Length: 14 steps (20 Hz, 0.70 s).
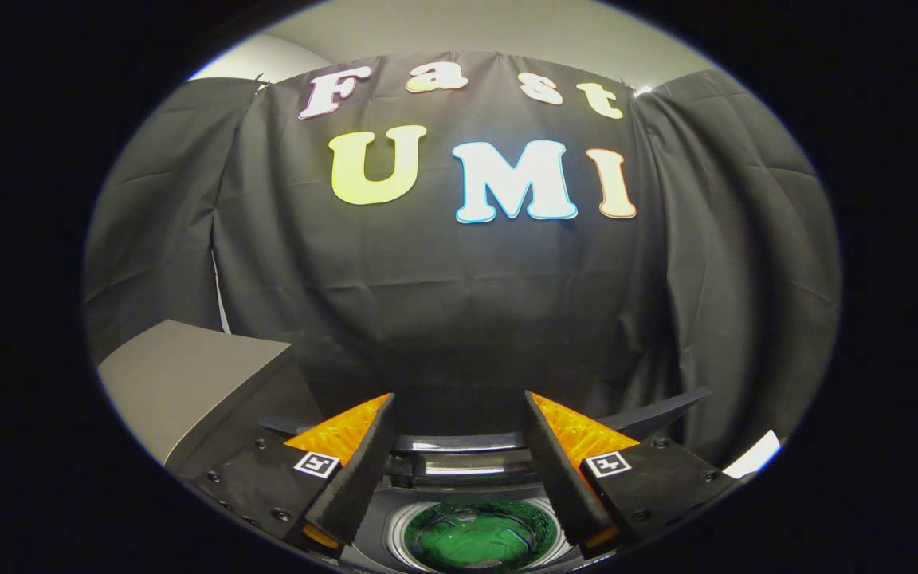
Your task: Put the clothes into the washing machine and then close the washing machine lid.
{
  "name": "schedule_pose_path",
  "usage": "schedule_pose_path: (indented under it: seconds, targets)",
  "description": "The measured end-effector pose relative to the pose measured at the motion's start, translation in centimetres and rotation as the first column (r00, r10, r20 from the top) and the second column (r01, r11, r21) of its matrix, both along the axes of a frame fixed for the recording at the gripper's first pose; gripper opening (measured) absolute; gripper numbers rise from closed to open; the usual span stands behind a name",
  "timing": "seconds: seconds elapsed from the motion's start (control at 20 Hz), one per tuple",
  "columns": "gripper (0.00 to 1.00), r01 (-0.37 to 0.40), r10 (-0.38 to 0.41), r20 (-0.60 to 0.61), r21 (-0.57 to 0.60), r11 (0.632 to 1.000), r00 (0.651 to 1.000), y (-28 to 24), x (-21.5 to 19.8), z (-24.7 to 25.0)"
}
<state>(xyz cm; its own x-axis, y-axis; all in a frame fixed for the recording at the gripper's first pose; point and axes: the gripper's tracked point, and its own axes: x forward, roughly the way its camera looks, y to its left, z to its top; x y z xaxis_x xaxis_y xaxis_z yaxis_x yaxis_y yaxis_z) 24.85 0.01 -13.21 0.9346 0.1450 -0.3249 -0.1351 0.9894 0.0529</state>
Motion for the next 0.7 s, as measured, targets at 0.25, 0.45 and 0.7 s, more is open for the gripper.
schedule_pose_path:
  seconds: [0.25,0.45,0.7]
  targets:
    - [0.96,0.004,-0.004,0.0,-0.001,1.0,1.0,-0.1,-1.3,-0.4]
    - [0.96,0.003,-0.003,-0.003,-0.001,1.0,1.0,-0.2,-2.1,-0.7]
    - [0.96,0.002,-0.002,0.0,-0.002,1.0,1.0,-0.3,-3.3,-1.0]
